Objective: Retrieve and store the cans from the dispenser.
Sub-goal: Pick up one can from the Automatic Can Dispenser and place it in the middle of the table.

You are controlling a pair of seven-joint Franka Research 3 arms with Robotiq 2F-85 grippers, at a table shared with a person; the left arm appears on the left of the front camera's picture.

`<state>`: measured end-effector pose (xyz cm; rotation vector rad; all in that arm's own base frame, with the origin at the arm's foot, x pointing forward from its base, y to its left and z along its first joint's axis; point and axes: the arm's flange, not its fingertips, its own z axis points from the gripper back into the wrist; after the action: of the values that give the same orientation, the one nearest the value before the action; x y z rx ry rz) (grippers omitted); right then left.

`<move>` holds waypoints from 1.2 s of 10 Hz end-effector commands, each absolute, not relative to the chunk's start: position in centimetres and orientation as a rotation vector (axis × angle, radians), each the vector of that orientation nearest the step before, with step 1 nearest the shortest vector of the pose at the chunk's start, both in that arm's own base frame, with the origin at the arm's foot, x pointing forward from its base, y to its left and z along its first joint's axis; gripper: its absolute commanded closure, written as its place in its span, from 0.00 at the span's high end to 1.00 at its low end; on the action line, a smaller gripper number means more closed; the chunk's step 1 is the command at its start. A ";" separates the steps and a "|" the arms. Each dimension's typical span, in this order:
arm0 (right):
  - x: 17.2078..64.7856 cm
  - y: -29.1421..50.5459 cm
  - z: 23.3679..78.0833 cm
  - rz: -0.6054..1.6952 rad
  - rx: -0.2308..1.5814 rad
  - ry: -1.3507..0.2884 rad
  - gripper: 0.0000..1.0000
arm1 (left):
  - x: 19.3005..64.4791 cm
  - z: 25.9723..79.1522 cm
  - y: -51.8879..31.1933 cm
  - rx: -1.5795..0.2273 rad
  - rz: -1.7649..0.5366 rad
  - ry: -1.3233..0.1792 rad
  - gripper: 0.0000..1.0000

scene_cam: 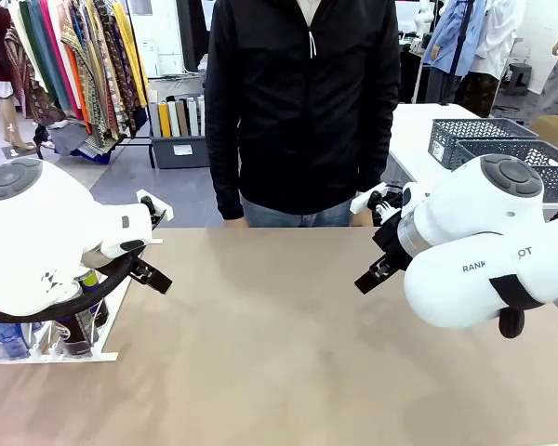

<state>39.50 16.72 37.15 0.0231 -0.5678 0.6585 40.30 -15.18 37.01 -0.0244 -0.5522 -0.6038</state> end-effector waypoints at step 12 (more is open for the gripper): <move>38.8 14.8 38.8 0.497 0.395 -0.285 1.00 | 39.7 39.1 -14.7 -0.217 -0.633 -0.261 1.00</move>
<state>37.78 17.66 36.43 0.2478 -0.3345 0.5754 39.34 -16.19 36.60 -0.1087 -0.3916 -0.6102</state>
